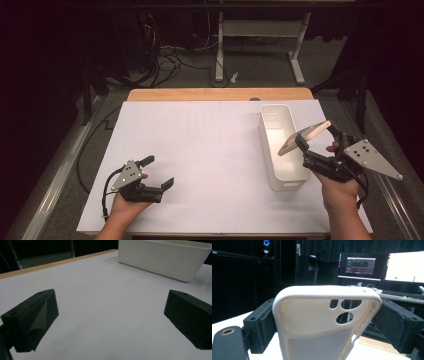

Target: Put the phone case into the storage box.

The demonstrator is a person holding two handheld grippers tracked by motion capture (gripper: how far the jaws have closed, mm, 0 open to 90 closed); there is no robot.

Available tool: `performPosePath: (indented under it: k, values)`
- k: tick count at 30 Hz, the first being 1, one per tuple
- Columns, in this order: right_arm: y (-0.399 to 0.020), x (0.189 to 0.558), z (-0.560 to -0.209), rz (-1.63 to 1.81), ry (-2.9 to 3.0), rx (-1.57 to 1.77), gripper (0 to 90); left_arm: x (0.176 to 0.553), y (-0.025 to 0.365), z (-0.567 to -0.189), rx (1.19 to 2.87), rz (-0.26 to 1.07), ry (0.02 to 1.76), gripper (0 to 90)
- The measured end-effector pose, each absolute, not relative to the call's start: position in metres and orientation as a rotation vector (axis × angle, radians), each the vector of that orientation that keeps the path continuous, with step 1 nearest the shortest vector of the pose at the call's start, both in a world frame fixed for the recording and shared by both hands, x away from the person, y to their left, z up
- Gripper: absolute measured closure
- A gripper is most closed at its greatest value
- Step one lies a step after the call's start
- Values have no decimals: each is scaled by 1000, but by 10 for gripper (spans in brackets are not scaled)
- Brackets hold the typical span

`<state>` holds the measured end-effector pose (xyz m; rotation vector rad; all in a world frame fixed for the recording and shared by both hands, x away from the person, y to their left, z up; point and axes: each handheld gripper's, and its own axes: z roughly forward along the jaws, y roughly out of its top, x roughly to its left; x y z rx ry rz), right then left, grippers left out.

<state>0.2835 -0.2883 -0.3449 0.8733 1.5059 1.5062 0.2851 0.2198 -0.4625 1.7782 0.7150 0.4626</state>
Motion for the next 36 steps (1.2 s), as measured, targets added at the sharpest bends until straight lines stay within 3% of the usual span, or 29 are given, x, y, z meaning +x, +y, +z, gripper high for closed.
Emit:
performPosePath:
  k: [36]
  values:
    - [-261, 321, -344, 1349, 1537, 944, 119, 286, 220, -461, 1758, 460, 694, 5]
